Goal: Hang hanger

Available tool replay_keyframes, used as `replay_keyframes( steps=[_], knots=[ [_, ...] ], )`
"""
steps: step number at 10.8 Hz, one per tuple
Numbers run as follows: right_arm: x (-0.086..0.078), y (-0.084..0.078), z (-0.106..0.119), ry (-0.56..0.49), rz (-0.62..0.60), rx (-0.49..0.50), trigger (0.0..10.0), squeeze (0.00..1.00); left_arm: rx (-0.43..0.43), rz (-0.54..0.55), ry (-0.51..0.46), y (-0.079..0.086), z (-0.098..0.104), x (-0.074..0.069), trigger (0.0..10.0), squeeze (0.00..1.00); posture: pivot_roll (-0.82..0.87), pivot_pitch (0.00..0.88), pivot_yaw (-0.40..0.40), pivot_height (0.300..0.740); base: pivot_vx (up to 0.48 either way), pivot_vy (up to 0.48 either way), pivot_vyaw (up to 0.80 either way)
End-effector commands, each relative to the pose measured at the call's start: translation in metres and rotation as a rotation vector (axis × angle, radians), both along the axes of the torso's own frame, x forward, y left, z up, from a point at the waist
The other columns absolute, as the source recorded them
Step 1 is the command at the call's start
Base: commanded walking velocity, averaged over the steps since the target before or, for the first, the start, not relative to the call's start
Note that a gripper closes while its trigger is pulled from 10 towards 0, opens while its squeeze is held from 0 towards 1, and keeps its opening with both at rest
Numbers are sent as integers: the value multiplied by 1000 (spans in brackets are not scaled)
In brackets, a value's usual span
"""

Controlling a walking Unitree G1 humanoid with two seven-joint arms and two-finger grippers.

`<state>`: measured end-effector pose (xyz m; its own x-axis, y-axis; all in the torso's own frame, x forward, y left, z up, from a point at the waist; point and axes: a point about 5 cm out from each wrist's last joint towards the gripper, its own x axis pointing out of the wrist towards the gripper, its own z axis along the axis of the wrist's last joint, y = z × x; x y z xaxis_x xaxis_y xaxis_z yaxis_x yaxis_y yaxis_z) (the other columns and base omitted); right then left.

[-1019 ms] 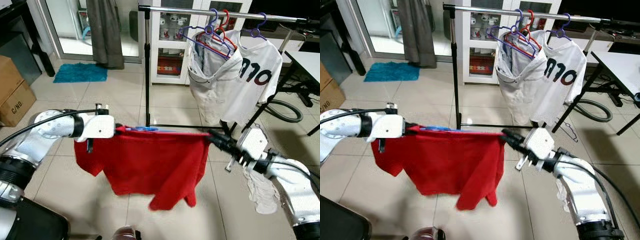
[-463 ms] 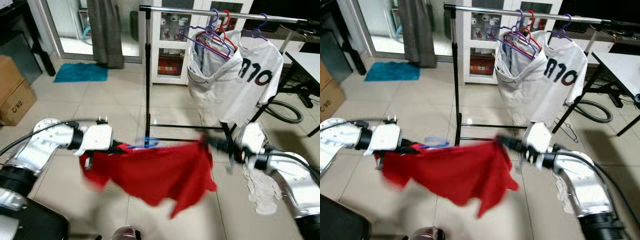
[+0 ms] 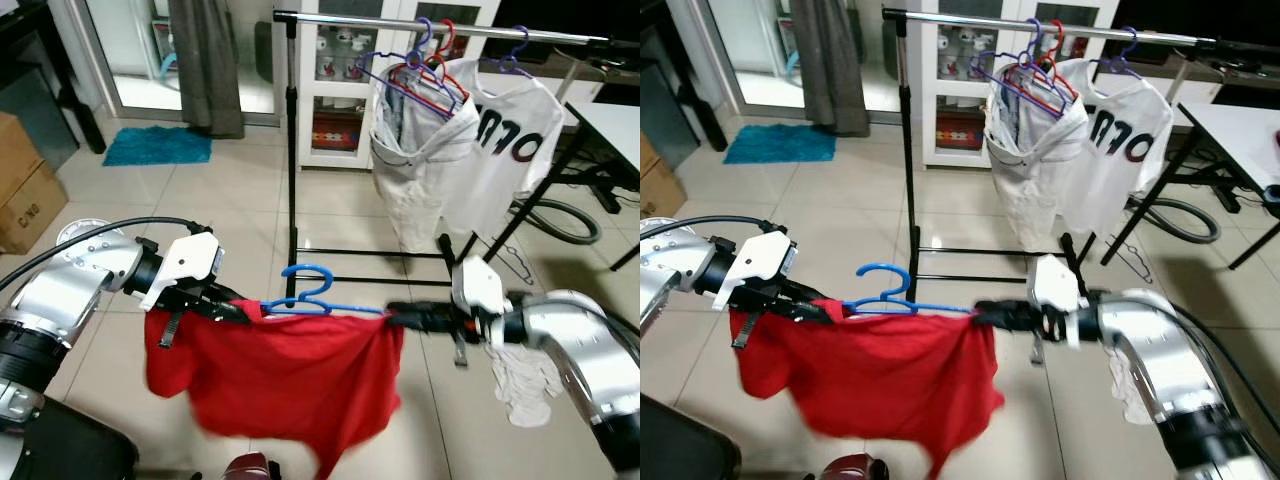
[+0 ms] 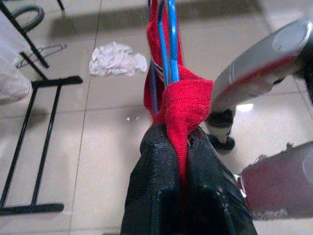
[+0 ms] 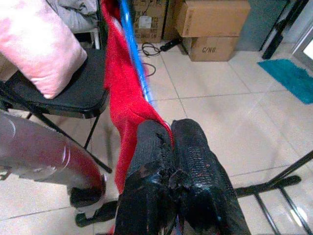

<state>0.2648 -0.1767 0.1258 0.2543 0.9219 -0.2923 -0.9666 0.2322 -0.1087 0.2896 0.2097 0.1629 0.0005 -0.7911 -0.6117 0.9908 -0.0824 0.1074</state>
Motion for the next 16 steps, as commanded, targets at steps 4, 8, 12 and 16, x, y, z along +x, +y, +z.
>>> replay_keyframes(
  steps=[4, 8, 12, 16],
  knots=[
    [-3, -34, 1, -2, -131, 6, 0, 0, 0, 91, 17, 15, 14, 2, 0, 0, 37, 0, -37, 740, 0, 0, 0],
    [-7, -54, -10, -7, -239, -49, 0, 0, -105, 166, 52, 28, 27, 6, 0, 0, 25, 0, -31, 740, 0, 0, 0],
    [8, -63, -4, -78, -350, 29, 0, 0, -206, 140, 260, 25, 25, -6, 0, 0, 27, 0, -31, 740, 0, 0, 0],
    [16, -70, 7, -105, -369, 66, 0, 0, -177, 222, 417, 39, -7, -16, 0, 0, 19, 0, -30, 740, 0, 0, 0]
  ],
)
